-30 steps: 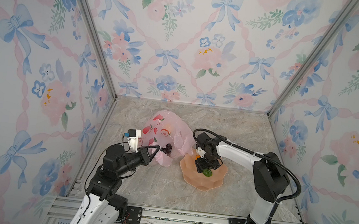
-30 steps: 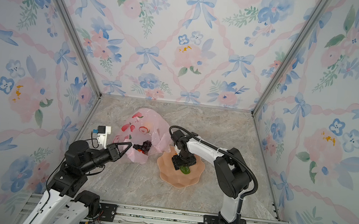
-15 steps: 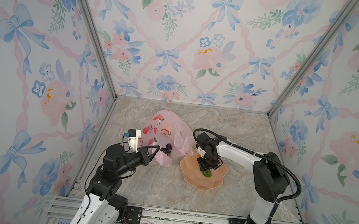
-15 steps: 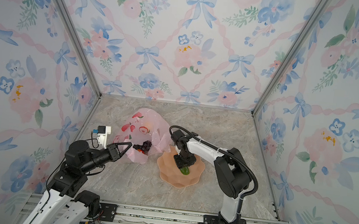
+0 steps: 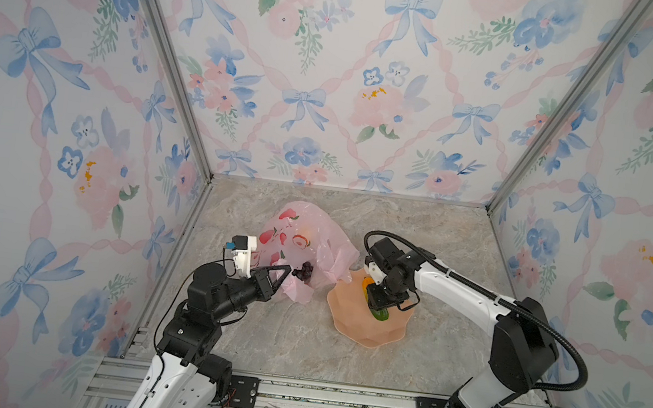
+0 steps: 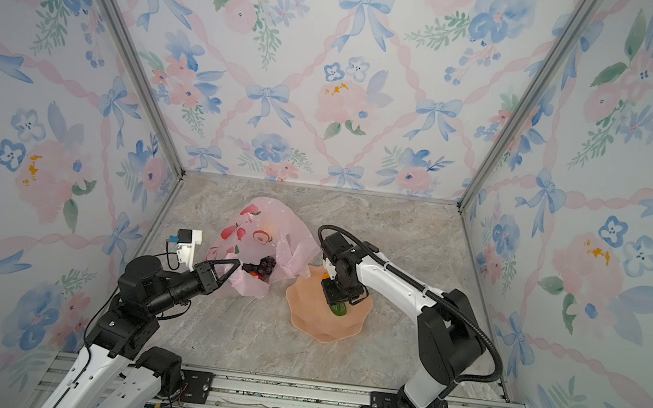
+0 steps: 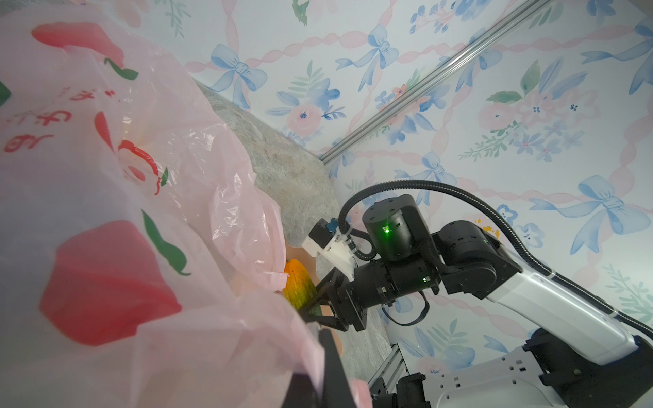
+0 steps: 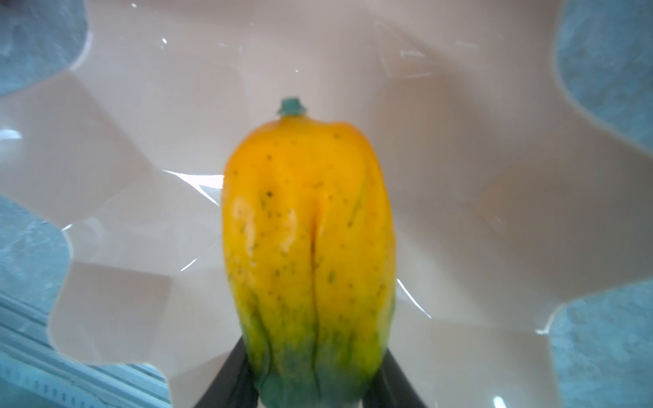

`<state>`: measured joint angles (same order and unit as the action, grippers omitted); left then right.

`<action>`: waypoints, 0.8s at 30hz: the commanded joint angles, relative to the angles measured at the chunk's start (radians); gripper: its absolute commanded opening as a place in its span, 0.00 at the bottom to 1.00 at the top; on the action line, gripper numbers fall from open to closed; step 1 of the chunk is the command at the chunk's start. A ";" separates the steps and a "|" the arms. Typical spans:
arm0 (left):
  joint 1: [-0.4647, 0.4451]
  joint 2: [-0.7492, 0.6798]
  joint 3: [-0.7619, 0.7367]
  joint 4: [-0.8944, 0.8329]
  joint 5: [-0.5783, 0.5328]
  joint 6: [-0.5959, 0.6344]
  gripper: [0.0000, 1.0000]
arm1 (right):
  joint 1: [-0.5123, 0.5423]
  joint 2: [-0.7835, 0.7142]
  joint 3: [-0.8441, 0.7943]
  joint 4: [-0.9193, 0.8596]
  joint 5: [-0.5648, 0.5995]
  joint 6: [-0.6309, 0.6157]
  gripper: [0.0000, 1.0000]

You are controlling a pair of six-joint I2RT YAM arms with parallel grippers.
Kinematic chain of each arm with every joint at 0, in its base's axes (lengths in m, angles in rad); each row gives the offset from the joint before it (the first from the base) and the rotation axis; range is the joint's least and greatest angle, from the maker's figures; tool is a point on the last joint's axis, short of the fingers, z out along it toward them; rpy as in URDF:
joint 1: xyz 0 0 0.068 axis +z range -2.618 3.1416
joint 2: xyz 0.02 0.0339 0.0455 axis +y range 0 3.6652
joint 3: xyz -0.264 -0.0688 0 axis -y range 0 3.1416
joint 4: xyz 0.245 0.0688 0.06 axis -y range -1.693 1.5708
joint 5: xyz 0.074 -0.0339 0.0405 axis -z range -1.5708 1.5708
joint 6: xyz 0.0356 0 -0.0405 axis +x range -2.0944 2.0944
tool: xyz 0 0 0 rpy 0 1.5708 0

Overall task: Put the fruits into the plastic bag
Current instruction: 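Close the right gripper on the papaya and lift it from the bowl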

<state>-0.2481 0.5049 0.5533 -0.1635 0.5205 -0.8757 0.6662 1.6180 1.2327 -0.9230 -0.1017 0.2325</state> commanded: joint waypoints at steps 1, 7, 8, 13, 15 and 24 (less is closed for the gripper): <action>-0.003 0.001 -0.002 0.001 0.003 -0.002 0.00 | -0.034 -0.098 -0.008 -0.038 -0.081 0.024 0.41; -0.003 0.004 0.007 0.000 0.006 0.000 0.00 | -0.051 -0.214 0.068 -0.092 -0.144 0.038 0.41; -0.003 0.003 0.006 0.001 0.006 0.000 0.00 | -0.052 -0.224 0.085 -0.097 -0.154 0.044 0.41; -0.004 -0.002 0.009 0.000 0.009 -0.002 0.00 | -0.053 -0.264 0.173 -0.099 -0.221 0.083 0.41; -0.004 -0.004 0.010 0.000 0.010 -0.002 0.00 | -0.054 -0.274 0.204 -0.093 -0.244 0.099 0.42; -0.004 -0.009 0.007 0.001 0.013 -0.006 0.00 | -0.076 -0.309 0.259 0.054 -0.366 0.230 0.44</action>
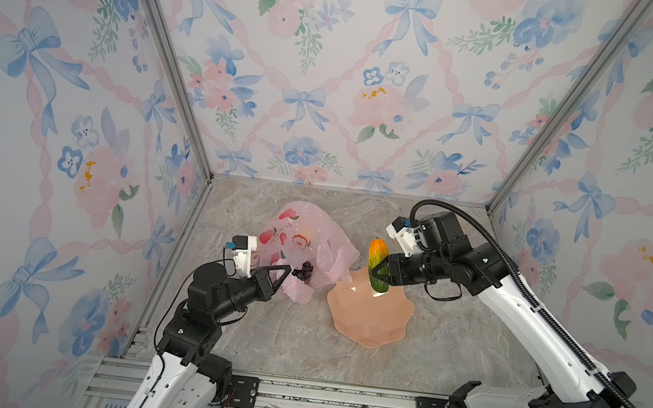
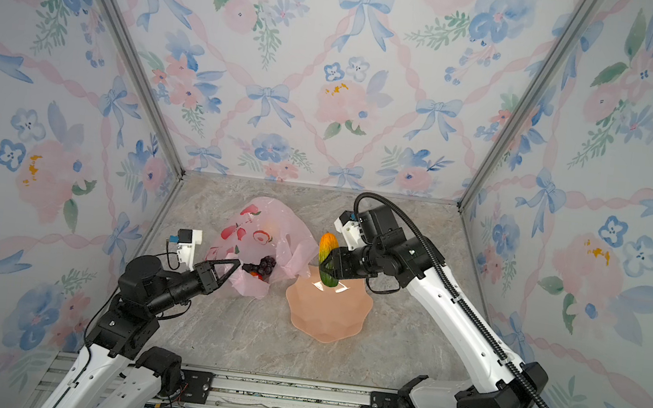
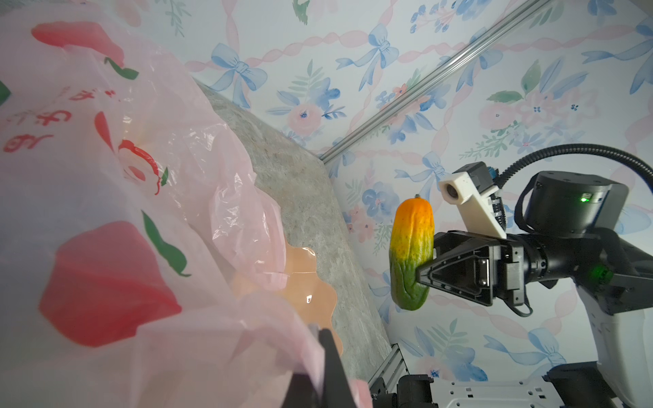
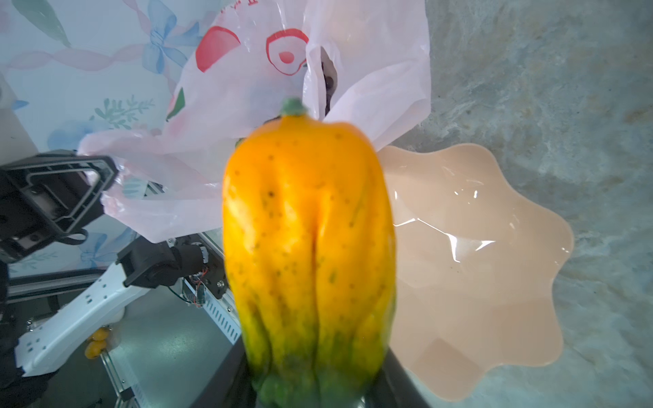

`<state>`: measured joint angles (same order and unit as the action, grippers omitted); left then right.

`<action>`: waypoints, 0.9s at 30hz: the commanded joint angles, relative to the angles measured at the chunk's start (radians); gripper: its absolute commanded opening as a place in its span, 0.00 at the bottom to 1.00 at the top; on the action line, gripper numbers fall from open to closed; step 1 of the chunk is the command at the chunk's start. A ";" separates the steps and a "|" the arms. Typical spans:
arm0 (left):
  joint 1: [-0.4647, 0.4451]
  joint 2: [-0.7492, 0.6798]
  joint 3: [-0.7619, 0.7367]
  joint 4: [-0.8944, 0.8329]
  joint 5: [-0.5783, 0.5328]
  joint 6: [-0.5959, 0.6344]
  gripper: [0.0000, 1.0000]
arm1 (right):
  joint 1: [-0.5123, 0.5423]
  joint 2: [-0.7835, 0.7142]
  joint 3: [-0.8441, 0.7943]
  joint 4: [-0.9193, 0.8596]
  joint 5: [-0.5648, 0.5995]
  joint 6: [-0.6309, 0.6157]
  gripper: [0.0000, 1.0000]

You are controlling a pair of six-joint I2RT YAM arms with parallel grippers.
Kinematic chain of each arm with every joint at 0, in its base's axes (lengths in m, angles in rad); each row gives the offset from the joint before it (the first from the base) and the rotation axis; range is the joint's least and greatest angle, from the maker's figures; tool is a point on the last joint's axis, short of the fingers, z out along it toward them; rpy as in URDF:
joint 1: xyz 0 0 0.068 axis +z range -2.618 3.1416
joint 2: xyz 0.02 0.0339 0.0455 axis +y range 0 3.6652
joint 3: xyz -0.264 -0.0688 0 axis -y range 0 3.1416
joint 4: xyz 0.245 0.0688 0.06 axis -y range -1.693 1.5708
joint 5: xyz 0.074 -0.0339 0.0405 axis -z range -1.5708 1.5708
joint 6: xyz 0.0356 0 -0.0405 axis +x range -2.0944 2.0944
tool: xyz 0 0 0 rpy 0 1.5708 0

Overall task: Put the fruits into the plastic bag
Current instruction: 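Close the right gripper on the papaya and lift it from the bowl, then carry the papaya with the right gripper into the bag opening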

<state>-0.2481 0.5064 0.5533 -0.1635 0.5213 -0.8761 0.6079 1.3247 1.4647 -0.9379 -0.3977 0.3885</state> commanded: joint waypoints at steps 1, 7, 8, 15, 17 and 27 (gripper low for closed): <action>-0.004 -0.011 0.007 0.000 0.013 -0.006 0.00 | -0.021 -0.018 0.025 0.097 -0.086 0.094 0.45; -0.005 -0.012 0.003 0.001 0.014 -0.011 0.00 | -0.027 0.027 0.062 0.192 -0.144 0.155 0.46; -0.005 -0.014 0.003 0.001 0.014 -0.012 0.00 | -0.025 0.037 0.068 0.203 -0.154 0.164 0.46; -0.005 -0.020 -0.001 0.001 0.011 -0.014 0.00 | -0.001 0.129 0.137 0.243 -0.190 0.182 0.46; -0.005 -0.020 -0.001 0.001 0.011 -0.015 0.00 | 0.007 0.156 0.152 0.246 -0.197 0.180 0.46; -0.005 -0.022 -0.002 0.001 0.011 -0.015 0.00 | 0.057 0.345 0.248 0.293 -0.237 0.193 0.45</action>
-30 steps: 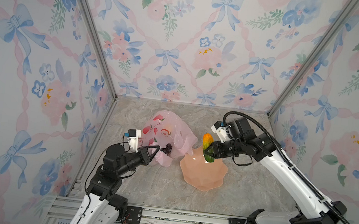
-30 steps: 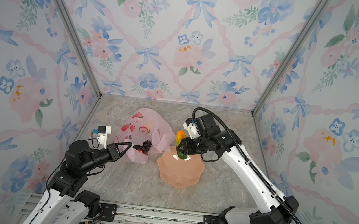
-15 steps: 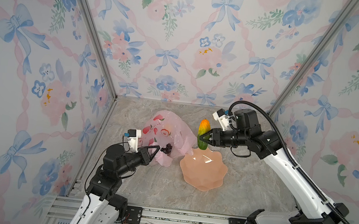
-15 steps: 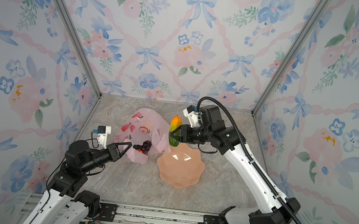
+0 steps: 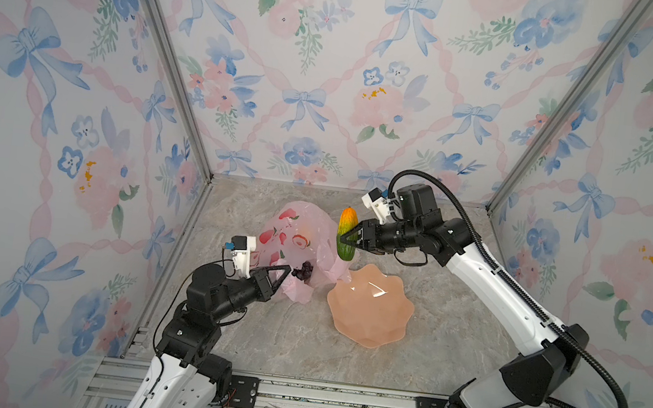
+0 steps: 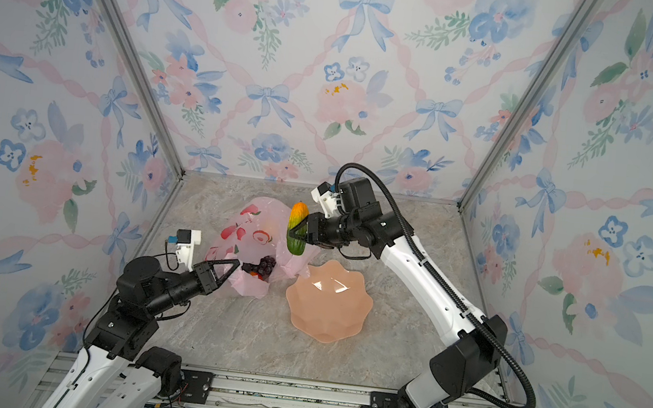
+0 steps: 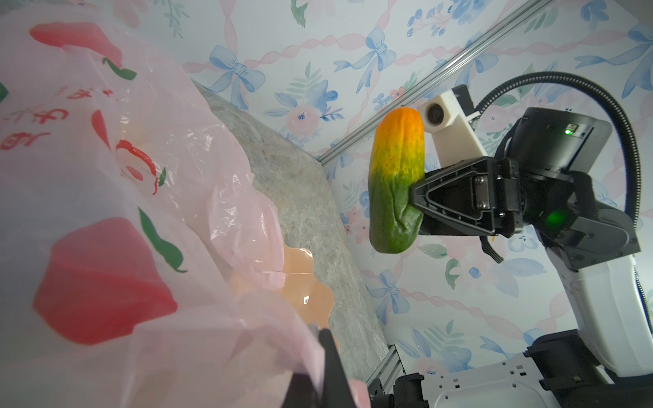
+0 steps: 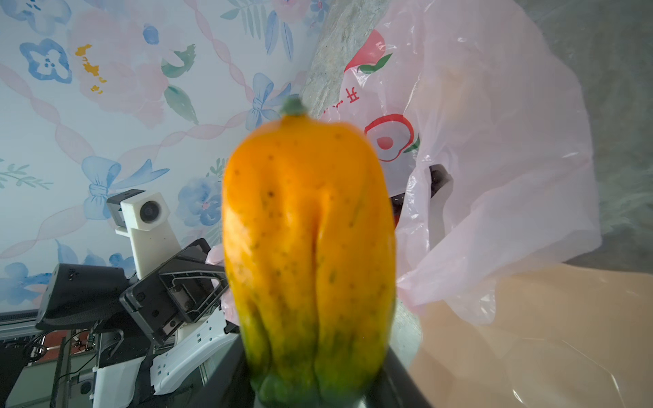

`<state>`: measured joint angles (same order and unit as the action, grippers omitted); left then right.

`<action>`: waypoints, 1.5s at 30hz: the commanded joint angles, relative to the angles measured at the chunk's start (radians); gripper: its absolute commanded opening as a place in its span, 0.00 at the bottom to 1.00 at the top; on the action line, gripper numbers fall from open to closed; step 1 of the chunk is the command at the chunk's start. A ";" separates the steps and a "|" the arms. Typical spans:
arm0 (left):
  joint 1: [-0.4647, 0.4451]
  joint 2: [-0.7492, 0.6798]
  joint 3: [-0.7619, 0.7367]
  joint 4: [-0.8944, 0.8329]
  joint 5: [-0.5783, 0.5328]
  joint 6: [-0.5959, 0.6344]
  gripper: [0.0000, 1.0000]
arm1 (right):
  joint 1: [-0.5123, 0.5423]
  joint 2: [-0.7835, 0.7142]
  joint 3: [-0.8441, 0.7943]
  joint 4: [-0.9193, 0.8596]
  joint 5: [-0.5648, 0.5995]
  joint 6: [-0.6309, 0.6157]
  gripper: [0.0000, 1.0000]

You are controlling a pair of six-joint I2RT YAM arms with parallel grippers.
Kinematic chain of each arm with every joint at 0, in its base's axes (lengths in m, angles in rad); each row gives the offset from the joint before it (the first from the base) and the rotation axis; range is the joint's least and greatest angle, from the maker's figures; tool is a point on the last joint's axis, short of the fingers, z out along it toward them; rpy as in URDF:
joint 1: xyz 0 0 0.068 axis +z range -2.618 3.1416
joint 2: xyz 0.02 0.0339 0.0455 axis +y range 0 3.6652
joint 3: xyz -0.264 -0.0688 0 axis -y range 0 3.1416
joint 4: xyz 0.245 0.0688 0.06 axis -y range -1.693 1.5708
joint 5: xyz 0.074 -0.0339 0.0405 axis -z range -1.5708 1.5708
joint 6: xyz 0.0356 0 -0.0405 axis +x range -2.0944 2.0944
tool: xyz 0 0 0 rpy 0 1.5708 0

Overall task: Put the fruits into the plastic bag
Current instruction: 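Carry the papaya with the right gripper into the bag opening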

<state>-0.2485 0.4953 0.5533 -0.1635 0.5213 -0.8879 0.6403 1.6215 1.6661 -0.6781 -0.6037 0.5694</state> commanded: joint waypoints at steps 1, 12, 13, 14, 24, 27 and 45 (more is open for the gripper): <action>-0.005 -0.012 -0.001 0.001 0.011 -0.003 0.00 | 0.032 0.082 0.063 0.035 -0.036 0.012 0.45; -0.005 -0.008 0.009 0.001 0.013 0.001 0.00 | 0.143 0.341 0.220 0.003 -0.057 -0.009 0.45; -0.005 -0.006 0.010 0.000 0.011 0.003 0.00 | 0.153 0.357 0.219 -0.001 -0.058 -0.013 0.45; -0.005 -0.003 0.011 0.000 0.011 0.004 0.00 | 0.159 0.368 0.217 -0.004 -0.058 -0.016 0.45; -0.004 0.043 0.046 0.010 0.009 0.030 0.00 | 0.221 0.512 0.282 -0.121 -0.085 -0.089 0.44; -0.006 0.054 0.050 0.025 0.017 0.029 0.00 | 0.233 0.559 0.316 -0.175 -0.085 -0.112 0.45; -0.024 0.006 0.035 0.041 0.037 0.018 0.00 | 0.235 0.747 0.664 -0.213 -0.049 -0.044 0.75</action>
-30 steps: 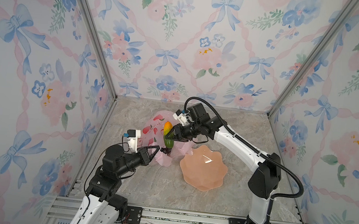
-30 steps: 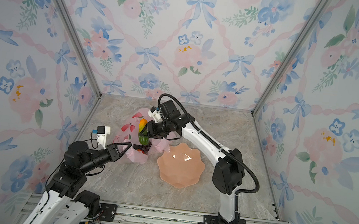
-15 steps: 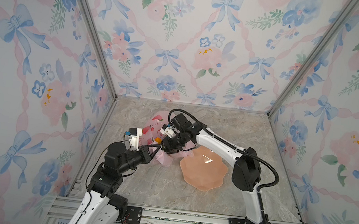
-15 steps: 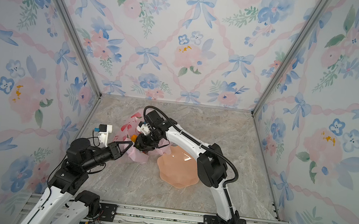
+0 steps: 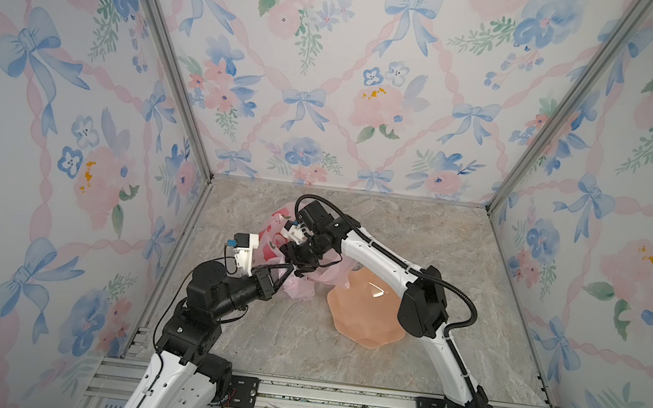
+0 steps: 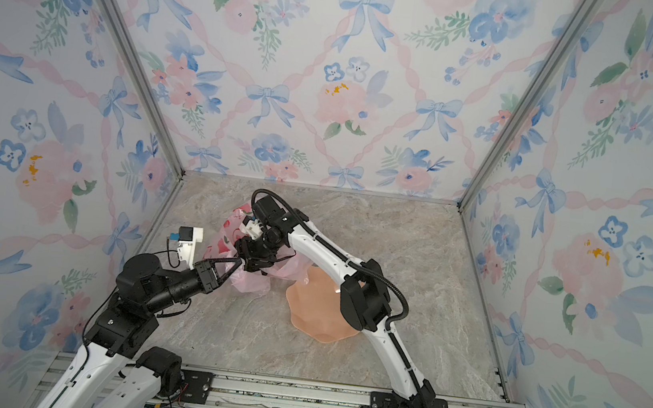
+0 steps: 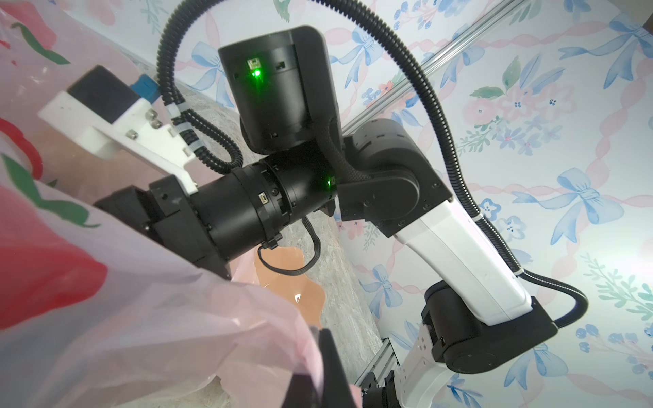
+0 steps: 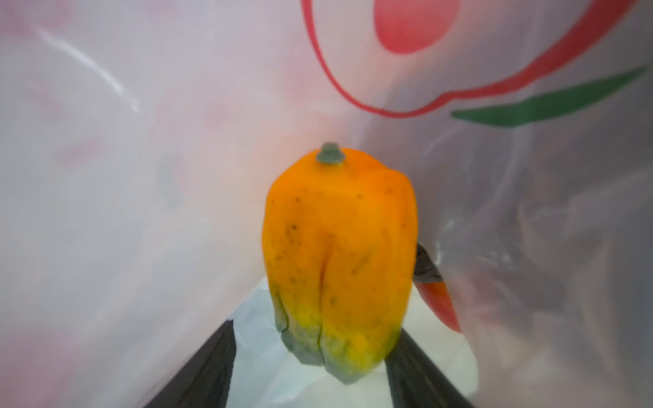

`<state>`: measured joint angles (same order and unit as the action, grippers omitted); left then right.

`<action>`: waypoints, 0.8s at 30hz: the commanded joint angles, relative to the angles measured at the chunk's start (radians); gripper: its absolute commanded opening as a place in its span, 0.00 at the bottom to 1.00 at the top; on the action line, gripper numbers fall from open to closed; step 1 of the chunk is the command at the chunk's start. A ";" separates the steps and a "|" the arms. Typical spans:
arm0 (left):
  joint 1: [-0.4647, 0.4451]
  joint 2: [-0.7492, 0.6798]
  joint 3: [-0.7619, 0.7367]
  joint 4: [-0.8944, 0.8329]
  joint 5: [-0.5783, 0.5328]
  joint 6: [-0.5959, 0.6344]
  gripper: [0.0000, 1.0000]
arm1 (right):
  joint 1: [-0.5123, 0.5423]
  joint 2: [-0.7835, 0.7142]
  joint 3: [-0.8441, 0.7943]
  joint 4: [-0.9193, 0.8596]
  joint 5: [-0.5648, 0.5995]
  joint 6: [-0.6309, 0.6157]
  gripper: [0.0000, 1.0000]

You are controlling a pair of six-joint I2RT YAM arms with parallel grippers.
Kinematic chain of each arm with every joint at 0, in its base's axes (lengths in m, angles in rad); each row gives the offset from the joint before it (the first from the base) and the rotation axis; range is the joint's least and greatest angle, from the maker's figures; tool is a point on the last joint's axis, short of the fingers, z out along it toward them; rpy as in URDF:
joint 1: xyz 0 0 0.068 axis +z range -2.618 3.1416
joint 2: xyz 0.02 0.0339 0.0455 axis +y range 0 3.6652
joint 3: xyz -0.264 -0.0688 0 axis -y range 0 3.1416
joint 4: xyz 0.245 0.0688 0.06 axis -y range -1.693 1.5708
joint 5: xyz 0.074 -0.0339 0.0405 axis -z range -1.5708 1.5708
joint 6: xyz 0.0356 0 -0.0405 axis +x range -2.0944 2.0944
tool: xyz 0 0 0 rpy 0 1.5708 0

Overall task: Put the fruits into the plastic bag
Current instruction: 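Carry the papaya with the right gripper into the bag opening, then release the papaya inside the bag and withdraw the right gripper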

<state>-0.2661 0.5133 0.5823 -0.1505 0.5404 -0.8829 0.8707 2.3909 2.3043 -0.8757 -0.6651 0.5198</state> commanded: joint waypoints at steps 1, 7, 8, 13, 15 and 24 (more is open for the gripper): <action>-0.007 -0.012 0.004 0.028 0.018 0.013 0.00 | 0.002 -0.038 0.017 -0.013 0.019 -0.004 0.78; -0.006 -0.012 -0.004 0.029 0.012 0.015 0.00 | -0.012 -0.125 -0.042 -0.043 0.053 -0.055 0.93; -0.007 -0.012 -0.006 0.030 0.012 0.014 0.00 | -0.013 -0.137 -0.052 -0.046 0.058 -0.060 0.94; -0.007 -0.016 -0.005 0.028 0.007 0.015 0.00 | -0.021 -0.202 -0.102 -0.057 0.080 -0.081 0.96; -0.007 -0.019 -0.004 0.028 0.007 0.015 0.00 | -0.022 -0.239 -0.121 -0.067 0.112 -0.101 0.96; -0.006 -0.024 -0.012 0.029 0.004 0.015 0.00 | -0.054 -0.422 -0.231 -0.096 0.222 -0.161 0.96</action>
<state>-0.2680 0.5026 0.5800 -0.1509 0.5392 -0.8829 0.8318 2.0319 2.1040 -0.9337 -0.4953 0.3946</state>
